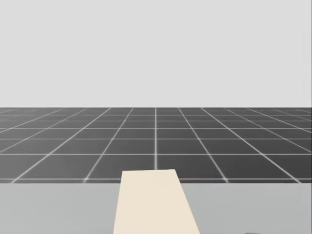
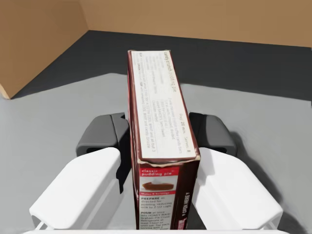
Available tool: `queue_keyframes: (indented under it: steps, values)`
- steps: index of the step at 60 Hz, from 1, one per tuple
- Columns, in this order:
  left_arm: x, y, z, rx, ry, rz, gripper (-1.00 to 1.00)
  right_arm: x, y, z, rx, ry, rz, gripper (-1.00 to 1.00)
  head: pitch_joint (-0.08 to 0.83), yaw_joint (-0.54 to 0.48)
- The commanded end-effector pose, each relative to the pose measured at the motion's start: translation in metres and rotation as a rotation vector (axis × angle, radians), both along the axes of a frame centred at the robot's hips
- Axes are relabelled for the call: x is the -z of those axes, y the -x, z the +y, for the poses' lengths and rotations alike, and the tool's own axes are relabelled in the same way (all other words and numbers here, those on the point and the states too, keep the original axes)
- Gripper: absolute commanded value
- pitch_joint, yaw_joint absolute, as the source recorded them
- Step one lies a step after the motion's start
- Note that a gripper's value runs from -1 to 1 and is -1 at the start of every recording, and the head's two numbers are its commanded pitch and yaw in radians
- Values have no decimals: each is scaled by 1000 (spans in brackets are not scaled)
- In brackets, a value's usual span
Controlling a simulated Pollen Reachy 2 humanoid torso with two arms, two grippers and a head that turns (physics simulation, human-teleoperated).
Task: Retrieve the object from inside the box.
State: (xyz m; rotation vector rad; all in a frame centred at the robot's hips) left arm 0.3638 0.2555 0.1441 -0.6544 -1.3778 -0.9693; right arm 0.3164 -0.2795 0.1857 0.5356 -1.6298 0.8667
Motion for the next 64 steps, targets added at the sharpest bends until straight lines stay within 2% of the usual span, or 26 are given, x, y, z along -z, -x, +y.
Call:
queue_keyframes:
  steps: [1, 8, 20, 30, 44, 52, 56, 64]
  values:
    - [-19, 10, 41, -66, 7, -53, 1000, 0, 0, -2, 3, -1, 1, -1000, 18, -3]
    - [-28, 16, 59, -111, 6, -67, 1000, 0, 0, -2, 3, -2, 0, -1000, 22, -1]
    - [-58, 17, 79, -163, 16, -118, 1000, -1, 0, -4, 5, -6, -2, -1000, 24, -1]
    - [-91, 13, 96, -239, -10, -171, 1000, -2, 0, -5, 7, -8, -5, -1000, 22, -4]
    - [-131, 2, 118, -292, -3, -235, 1000, -3, 0, -7, 16, -6, -6, -1000, 24, -4]
    - [-164, -6, 119, -316, -3, -288, 1000, -3, 0, -8, 25, -8, -4, -1000, 21, -5]
    - [-194, -11, 116, -323, 10, -331, 1000, -3, 0, -8, 24, -10, -6, -1000, 21, -5]
    - [-236, -15, 109, -339, 27, -400, 1000, -4, -1, -9, 26, -11, -7, -1000, 21, -5]
